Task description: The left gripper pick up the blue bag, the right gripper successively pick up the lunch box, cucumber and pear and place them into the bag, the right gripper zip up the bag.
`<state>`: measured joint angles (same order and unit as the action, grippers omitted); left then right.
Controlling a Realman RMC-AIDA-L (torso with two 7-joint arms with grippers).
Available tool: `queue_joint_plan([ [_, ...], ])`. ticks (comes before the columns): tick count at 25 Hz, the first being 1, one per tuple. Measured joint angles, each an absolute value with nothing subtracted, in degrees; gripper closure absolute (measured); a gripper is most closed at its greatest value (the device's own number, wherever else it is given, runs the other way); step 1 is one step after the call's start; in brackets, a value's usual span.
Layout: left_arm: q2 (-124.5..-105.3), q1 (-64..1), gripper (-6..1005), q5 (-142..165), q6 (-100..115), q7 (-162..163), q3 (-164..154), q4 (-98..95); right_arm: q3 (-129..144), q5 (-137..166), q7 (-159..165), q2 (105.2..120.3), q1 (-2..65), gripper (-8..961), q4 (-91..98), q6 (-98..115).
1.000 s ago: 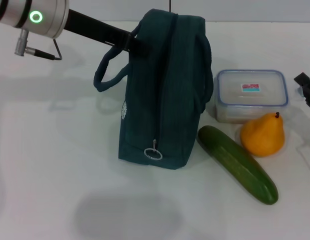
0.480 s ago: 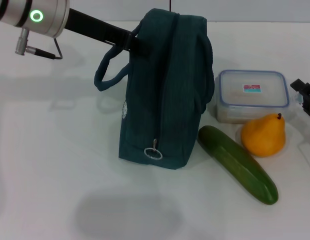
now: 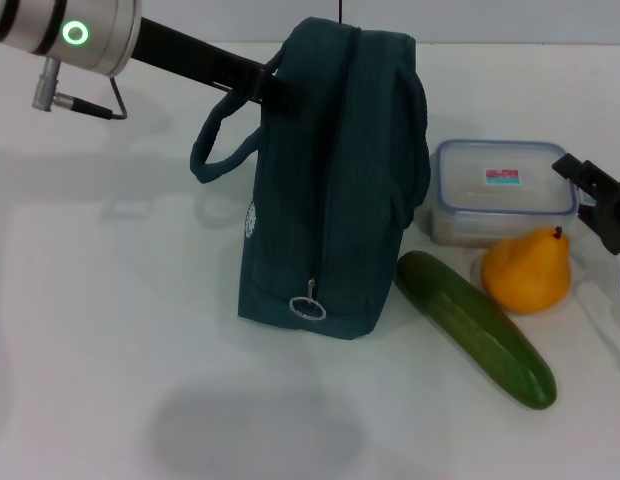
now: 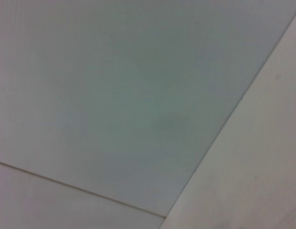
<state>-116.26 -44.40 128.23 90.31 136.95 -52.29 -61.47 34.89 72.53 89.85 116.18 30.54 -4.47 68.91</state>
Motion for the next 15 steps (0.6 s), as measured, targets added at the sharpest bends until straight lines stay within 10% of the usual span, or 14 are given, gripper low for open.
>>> queue_joint_plan([
  [15,-116.37,-45.03,962,128.60,90.18,135.67,-52.05,-61.42,34.28,72.76,90.24,116.18,30.76,452,-5.24,70.45],
])
